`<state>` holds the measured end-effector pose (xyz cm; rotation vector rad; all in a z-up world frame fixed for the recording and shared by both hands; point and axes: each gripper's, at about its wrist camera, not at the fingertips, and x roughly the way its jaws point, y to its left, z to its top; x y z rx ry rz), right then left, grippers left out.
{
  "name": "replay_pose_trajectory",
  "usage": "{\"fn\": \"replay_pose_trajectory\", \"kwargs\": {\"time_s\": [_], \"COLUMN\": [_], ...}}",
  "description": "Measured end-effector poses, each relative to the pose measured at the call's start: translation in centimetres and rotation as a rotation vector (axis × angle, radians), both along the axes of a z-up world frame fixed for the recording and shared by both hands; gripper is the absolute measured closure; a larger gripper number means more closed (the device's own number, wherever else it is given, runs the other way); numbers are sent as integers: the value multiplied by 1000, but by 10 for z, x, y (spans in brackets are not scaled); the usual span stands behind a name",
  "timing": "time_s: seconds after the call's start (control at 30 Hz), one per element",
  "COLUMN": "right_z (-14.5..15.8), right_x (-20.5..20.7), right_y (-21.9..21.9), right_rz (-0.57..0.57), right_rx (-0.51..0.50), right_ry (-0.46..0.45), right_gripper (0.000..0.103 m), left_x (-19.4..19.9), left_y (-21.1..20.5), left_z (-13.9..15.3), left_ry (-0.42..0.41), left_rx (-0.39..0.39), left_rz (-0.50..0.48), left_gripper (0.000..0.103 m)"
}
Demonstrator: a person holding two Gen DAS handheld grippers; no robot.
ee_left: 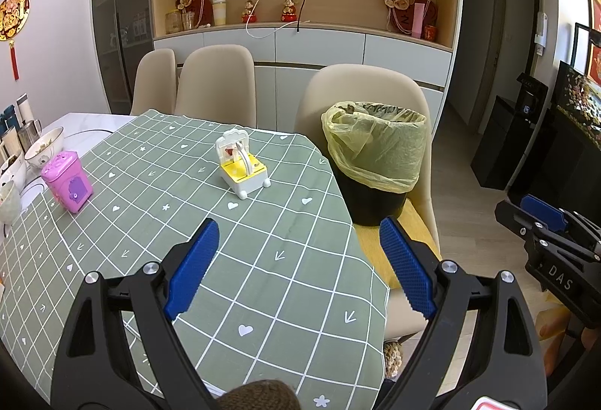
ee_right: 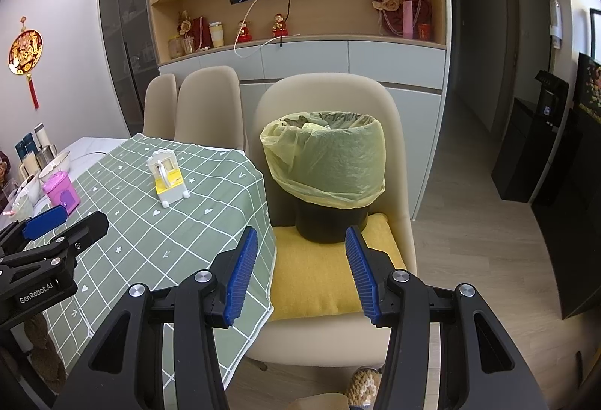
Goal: Collect trash
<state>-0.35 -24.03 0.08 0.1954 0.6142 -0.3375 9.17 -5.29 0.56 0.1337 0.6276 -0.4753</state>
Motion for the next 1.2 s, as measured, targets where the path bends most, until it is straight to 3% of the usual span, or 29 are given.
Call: {"fn": "replay_pose_trajectory", "kwargs": {"time_s": [0.83,1.2], "right_z": [-2,-6], "right_x": [-2,-2], "right_y": [0,4], "right_rz": [-11,-8], "right_rx": [4,1], "right_ry": [3,24], "right_gripper": [57,57], "left_x": [-6,2], "left_y": [-5,-2], "left_z": [0,-6], "left_ry": [-35,10], "left_rx": [11,4], "left_rz": [-23,0], "left_gripper": [20,20]}}
